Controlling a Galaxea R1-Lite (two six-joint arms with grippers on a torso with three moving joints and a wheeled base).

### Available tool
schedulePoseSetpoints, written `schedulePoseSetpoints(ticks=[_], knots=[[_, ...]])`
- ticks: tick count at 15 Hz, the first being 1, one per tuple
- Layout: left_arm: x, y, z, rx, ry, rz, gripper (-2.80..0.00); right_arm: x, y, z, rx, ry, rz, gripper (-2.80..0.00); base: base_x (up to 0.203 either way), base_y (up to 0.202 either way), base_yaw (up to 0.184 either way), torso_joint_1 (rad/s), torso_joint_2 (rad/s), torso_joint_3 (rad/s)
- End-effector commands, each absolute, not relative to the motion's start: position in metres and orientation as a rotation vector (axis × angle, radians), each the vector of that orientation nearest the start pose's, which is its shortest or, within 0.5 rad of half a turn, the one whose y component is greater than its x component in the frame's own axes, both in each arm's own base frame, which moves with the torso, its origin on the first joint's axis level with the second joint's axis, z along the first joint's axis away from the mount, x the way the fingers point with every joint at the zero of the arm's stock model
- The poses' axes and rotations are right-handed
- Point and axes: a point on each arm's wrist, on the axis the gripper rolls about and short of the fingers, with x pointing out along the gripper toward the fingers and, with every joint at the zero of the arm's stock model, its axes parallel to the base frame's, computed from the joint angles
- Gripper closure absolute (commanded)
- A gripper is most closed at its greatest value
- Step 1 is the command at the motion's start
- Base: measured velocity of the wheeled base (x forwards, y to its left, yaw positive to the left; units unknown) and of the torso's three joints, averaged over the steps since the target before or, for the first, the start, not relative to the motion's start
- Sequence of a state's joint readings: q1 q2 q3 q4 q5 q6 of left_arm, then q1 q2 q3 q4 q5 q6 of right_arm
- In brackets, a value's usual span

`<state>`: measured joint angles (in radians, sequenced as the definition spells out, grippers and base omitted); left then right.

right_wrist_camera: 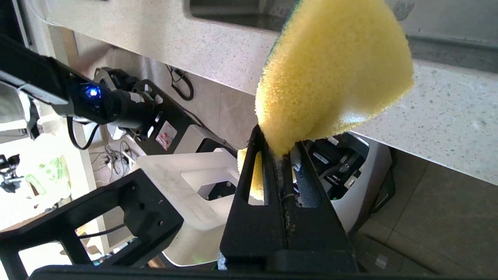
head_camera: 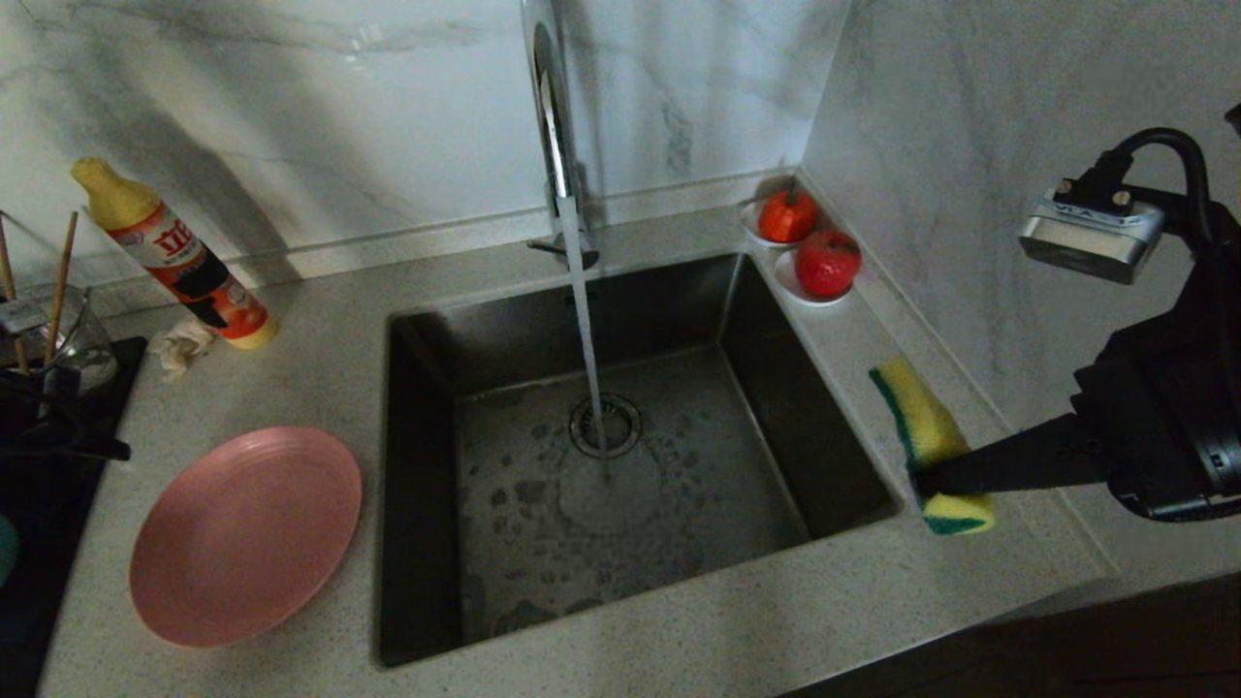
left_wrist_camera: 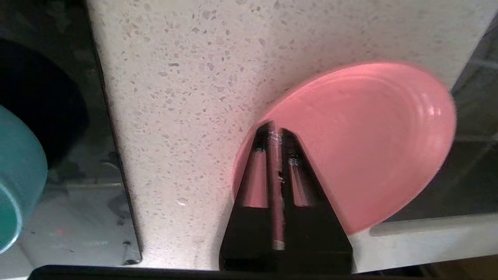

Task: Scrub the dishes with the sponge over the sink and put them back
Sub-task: Wash the plate

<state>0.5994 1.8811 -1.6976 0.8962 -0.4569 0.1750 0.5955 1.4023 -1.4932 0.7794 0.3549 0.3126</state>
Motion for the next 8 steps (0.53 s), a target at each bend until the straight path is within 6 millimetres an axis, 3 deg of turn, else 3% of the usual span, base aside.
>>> schedulePoseSetpoints(ticks=[1, 8], knots=[[0.273, 0.175, 0.231, -0.392, 0.963, 0.032, -2.80, 0.157, 0.116, 0.321, 0.193, 0.852, 0.789, 0.00, 0.000, 0.000, 0.000, 0.000, 0.00, 0.000], [0.282, 0.177, 0.209, -0.370, 0.985, 0.003, -2.80, 0.159, 0.114, 0.320, 0.195, 0.854, 0.777, 0.00, 0.000, 0.000, 0.000, 0.000, 0.00, 0.000]])
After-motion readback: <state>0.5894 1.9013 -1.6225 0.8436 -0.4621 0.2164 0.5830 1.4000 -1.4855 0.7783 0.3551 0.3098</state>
